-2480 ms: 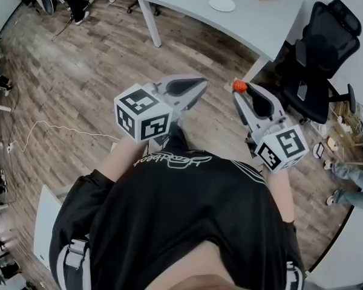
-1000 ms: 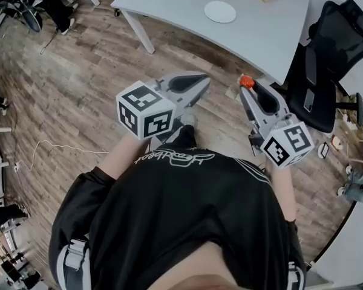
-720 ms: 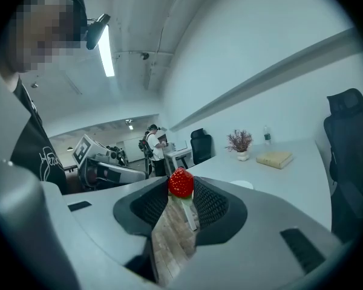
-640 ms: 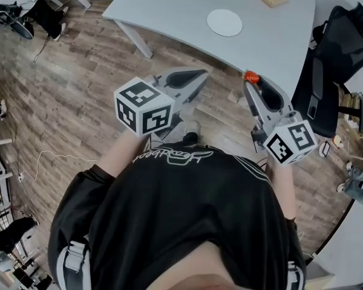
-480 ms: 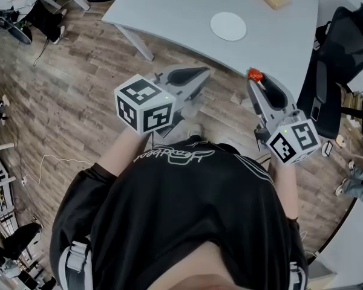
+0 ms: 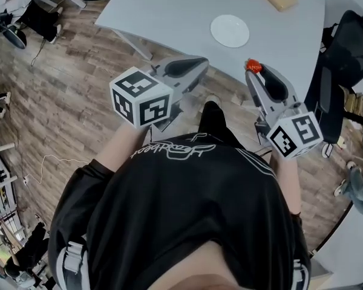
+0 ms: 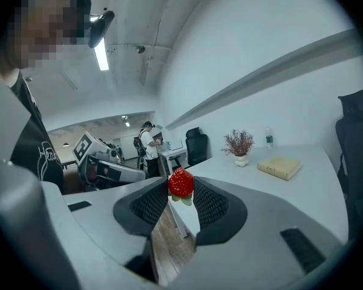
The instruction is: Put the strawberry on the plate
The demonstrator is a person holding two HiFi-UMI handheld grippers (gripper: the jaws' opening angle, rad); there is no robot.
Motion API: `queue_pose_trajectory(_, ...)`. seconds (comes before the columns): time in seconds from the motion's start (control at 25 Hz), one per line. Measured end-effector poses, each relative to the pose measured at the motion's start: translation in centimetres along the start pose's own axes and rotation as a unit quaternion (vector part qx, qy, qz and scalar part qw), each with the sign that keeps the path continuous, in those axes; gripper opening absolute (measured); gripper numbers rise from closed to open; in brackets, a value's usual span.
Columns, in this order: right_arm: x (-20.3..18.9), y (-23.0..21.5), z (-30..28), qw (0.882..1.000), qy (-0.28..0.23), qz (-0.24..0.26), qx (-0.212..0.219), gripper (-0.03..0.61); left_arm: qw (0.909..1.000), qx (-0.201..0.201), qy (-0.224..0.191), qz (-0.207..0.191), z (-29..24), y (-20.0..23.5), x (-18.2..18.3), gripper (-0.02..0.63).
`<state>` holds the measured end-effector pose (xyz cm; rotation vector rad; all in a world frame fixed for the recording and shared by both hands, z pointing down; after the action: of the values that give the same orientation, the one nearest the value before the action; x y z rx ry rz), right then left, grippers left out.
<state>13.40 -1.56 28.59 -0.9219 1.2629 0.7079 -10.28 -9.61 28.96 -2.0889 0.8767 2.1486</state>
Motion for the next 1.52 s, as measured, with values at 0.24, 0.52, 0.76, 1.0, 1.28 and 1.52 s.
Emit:
queue_pose_trajectory(0.24,-0.8,-5.2,-3.8,1.0,0.009,-0.015,0.007,0.12,0.9998,0.016,0.012,0.01,-3.7,3.8,0.1,0.008)
queue_pose_trajectory(0.52,-1.4,-11.8,-7.9,0.999,0.035,-0.024,0.008,0.12,0.998,0.039,0.025,0.043,-8.8,8.5,0.0,0.008)
queue_pose_trajectory(0.76,-2.2,-15.8,-10.6,0.998,0.046,-0.03,0.006,0.12,0.9962,0.05,0.039,0.06,-12.3,11.4,-0.3,0.008)
queue_pose_trajectory(1.0,-3.1,-17.4,-13.0,0.998,0.052,-0.039,0.005,0.12,0.9937,0.061,0.049,0.08,-13.3,13.6,-1.3,0.008)
queue_pose_trajectory(1.28,-3.9,-18.1,-14.4,0.998,0.058,-0.019,0.0,0.12,0.9923,0.071,0.046,0.09,-13.4,14.6,-1.9,0.008)
queue_pose_trajectory(1.52,-5.1,-18.3,-16.1,0.997,0.076,0.011,0.003,0.12,0.991,0.08,0.047,0.097,-13.1,15.5,-2.1,0.008)
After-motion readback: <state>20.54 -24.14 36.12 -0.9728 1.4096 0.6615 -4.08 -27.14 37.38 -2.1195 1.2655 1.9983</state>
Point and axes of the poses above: the fingertips, and each gripper's own axes: z backward along the fingers, y to its left, x out of its top, the point moved 10 cm from there along z, backward along the fingers, and after that the axes turned 14 degrees about -y, right-handed, at the moved point
